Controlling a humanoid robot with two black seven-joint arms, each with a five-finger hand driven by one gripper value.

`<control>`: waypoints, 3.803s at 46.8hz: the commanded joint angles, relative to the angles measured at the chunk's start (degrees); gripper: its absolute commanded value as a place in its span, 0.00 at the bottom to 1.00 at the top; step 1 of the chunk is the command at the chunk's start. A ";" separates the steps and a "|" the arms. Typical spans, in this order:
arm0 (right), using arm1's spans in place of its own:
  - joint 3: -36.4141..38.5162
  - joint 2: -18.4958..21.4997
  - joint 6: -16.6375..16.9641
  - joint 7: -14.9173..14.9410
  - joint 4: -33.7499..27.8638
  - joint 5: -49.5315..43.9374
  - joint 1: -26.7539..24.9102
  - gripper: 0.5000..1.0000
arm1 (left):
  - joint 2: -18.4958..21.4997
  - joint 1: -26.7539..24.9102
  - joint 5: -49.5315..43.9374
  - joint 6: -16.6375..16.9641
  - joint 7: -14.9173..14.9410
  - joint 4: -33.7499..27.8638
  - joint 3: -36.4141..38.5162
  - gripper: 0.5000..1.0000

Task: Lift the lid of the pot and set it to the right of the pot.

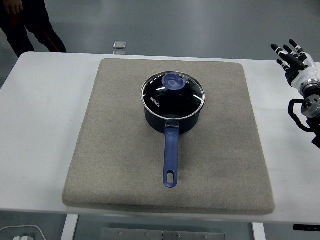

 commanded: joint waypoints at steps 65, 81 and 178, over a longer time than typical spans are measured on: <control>-0.34 -2.66 -1.75 0.26 -0.44 -7.45 2.01 0.89 | 0.00 -0.01 -0.01 0.00 -0.01 0.00 0.00 1.00; -0.78 -4.59 2.47 -0.44 -0.70 -14.31 7.54 0.89 | 0.00 0.00 -0.01 0.00 -0.01 0.00 0.00 1.00; -1.13 -10.65 29.56 16.98 8.43 -94.20 38.22 0.89 | 0.00 0.00 -0.01 0.00 -0.01 0.00 0.00 1.00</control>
